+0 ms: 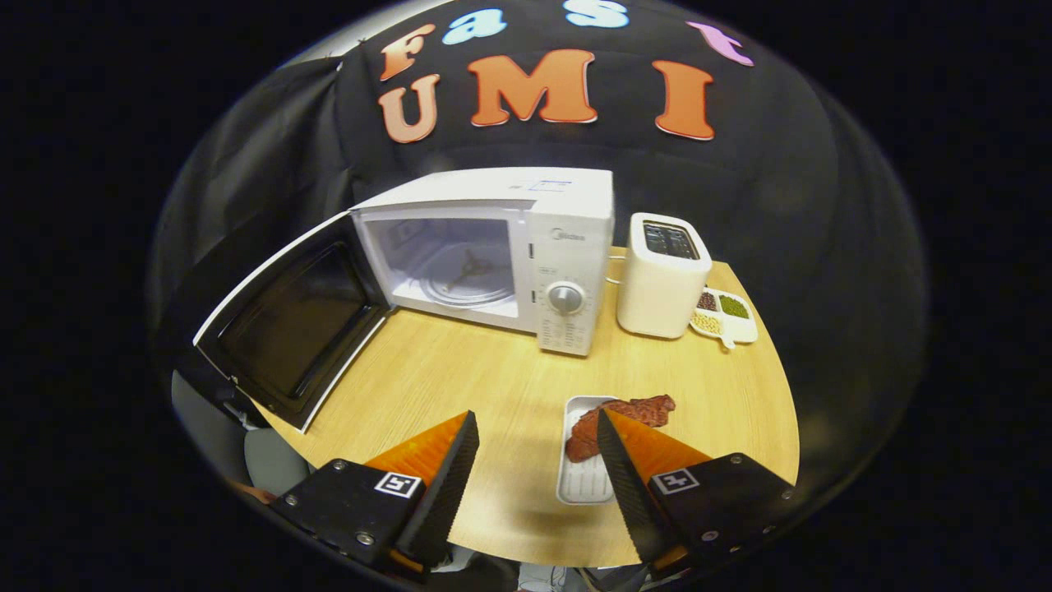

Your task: Open the microwave, put the food inside, and close the microwave door.

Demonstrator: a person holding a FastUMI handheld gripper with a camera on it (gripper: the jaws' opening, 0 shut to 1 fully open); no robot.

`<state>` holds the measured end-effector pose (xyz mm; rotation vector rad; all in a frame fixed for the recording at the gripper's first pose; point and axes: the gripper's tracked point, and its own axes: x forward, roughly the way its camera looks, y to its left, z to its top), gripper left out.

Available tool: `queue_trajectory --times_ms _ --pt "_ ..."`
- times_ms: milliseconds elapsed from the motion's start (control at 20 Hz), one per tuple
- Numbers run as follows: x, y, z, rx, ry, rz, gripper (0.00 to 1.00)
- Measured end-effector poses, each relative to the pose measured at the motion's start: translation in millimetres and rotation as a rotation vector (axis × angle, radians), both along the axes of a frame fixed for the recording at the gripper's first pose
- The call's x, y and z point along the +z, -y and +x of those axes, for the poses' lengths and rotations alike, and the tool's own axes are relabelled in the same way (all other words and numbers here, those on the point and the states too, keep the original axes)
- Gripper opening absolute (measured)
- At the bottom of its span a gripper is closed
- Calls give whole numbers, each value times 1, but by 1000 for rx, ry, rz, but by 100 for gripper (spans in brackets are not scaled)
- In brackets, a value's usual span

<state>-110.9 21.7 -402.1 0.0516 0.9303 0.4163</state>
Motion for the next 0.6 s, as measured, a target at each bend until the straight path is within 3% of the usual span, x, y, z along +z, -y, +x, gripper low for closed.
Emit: queue_trajectory --times_ms 150,300,600 --pt "-29 26 12 -43 -76 28 95" --pt "-51 50 26 -63 -125 34 96" --pt "-93 63 36 36 -292 114 98"
